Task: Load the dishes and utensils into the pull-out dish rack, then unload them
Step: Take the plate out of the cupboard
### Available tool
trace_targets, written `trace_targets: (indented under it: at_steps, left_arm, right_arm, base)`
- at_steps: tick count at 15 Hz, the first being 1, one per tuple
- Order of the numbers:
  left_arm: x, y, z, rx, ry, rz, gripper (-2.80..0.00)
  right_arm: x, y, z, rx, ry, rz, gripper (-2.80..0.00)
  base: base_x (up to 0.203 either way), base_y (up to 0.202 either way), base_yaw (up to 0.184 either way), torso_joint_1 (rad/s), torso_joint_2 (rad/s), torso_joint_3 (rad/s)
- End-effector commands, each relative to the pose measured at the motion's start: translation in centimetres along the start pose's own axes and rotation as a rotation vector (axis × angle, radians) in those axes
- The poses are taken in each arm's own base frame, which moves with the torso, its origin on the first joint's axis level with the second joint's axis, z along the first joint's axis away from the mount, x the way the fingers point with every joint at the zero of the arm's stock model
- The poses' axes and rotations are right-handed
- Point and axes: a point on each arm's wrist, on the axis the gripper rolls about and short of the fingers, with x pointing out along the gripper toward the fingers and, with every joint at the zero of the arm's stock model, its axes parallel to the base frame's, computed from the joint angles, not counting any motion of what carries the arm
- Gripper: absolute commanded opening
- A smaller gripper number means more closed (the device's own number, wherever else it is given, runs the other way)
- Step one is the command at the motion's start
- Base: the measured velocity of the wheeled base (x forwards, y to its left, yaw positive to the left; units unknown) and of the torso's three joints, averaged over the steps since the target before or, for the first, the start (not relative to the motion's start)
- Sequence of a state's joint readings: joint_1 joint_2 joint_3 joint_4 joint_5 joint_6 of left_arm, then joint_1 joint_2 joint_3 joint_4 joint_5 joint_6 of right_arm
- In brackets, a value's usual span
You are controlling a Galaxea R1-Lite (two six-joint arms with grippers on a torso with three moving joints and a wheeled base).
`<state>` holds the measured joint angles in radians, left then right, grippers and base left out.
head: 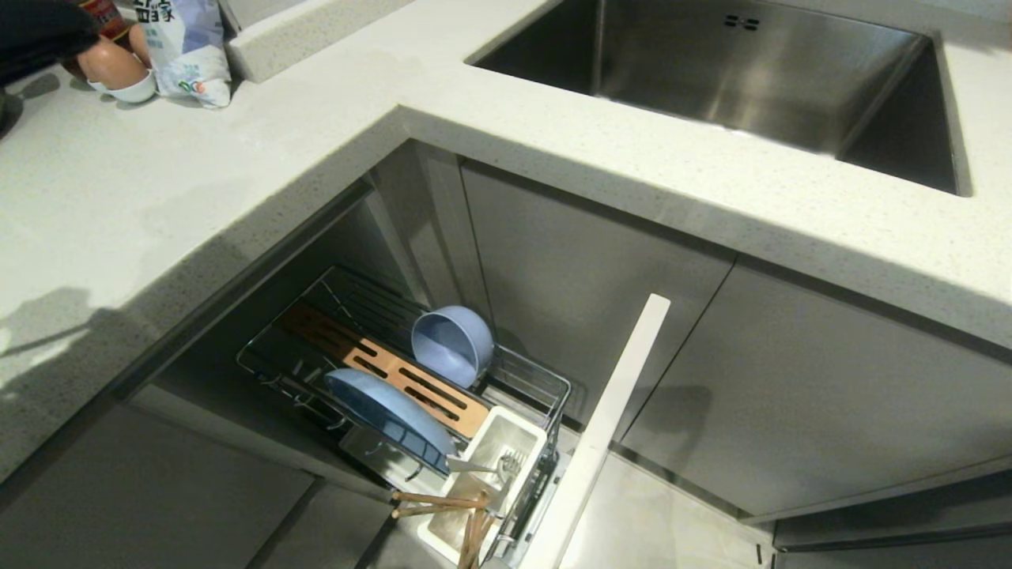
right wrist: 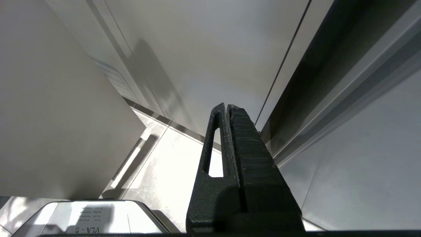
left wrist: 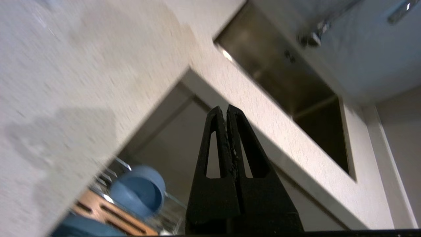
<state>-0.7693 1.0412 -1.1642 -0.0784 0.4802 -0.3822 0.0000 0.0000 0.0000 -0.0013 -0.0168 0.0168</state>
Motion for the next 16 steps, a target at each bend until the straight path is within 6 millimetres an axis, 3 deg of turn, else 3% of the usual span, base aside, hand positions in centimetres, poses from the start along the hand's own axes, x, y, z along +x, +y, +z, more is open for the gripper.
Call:
trace_targets:
  at_steps: [1,4,13,16]
  left_arm:
    - [0.3,-0.6,-1.4,-0.014,0.079,-0.019,-2.8]
    - [0.2,-1.1,-5.0,-0.053,0.269,0.083,-2.8]
    - [2.4,1.8,-14.7,-0.081,0.571,0.569,-2.8]
    - [2.8,2.0,-16.1,-0.071,0.613,0.657,-2.8]
  right_arm:
    - [0.0,0.0,0.0,0.0,0.0,0.0,-2.8]
    - [0.0,0.0,0.0,0.0,0.001,0.0,-2.8]
    - [0.0,0.0,0.0,0.0,0.0,0.0,-2.8]
    - [0.0,0.0,0.0,0.0,0.001,0.0,-2.8]
  base:
    - [0.0,0.0,0.0,0.0,0.0,0.0]
    - [0.0,0.0,0.0,0.0,0.0,0.0]
    - [0.0,0.0,0.0,0.0,0.0,0.0]
    - [0.0,0.0,0.0,0.0,0.0,0.0]
